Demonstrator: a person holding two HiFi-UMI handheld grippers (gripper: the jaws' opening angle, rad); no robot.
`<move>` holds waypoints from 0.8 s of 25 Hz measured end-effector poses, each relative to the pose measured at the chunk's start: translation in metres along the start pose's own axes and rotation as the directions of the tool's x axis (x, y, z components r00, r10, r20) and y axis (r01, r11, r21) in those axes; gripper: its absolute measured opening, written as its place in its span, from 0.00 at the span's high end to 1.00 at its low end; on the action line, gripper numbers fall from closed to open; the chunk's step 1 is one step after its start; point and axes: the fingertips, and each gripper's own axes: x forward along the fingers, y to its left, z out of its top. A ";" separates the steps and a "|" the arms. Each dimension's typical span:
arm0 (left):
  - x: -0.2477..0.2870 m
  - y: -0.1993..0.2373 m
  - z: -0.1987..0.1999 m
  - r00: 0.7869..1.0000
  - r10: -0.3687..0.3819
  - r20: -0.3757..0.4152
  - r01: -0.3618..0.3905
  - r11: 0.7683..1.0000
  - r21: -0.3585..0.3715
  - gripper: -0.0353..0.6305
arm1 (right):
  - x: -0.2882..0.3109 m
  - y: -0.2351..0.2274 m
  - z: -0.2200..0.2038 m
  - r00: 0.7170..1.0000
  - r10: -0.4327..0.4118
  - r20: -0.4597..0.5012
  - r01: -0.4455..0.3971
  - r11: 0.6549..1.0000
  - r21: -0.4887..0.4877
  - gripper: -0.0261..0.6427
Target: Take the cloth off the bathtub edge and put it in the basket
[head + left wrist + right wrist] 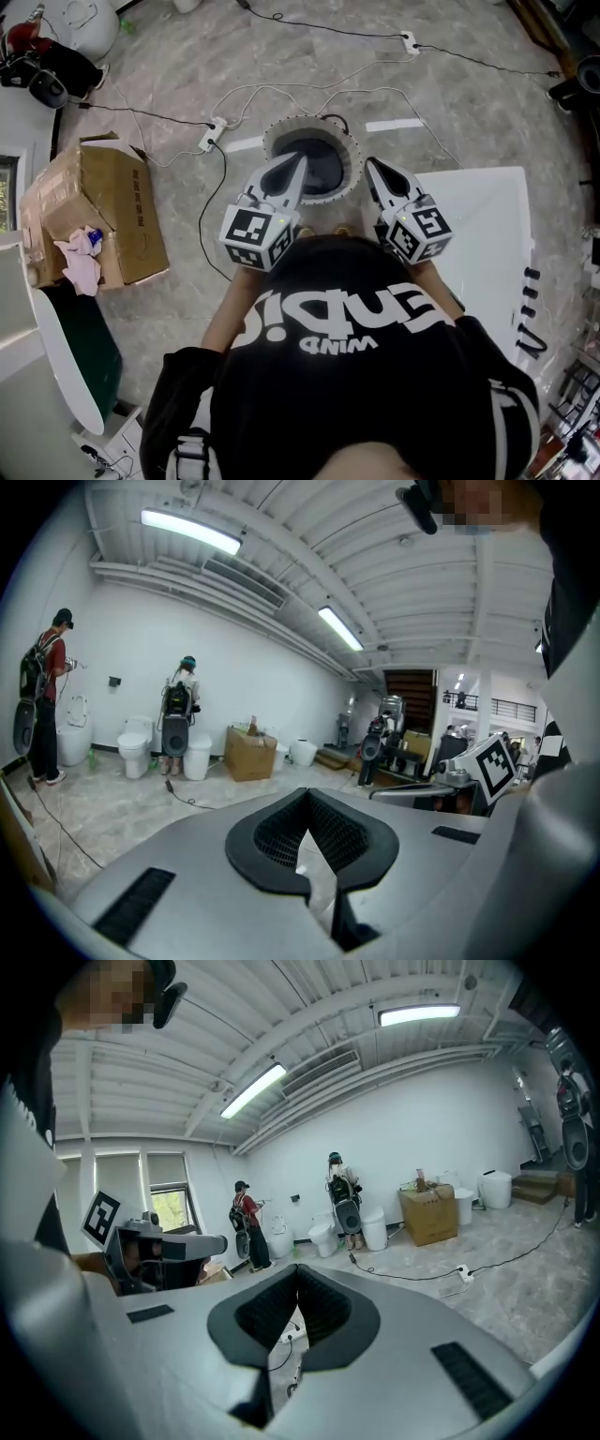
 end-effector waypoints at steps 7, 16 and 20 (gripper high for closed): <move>0.000 0.006 0.006 1.000 0.001 0.012 -0.001 1.000 -0.014 0.92 | 0.006 0.000 0.004 1.000 -0.003 0.003 0.003 1.000 -0.010 0.94; -0.006 0.010 0.000 1.000 0.026 0.007 -0.025 0.999 -0.031 0.92 | 0.005 0.004 0.000 1.000 0.007 -0.005 -0.007 1.000 -0.002 0.94; -0.007 0.008 -0.003 1.000 0.030 0.002 -0.030 0.999 -0.036 0.92 | 0.003 0.003 -0.002 1.000 0.008 -0.011 -0.008 1.000 0.001 0.94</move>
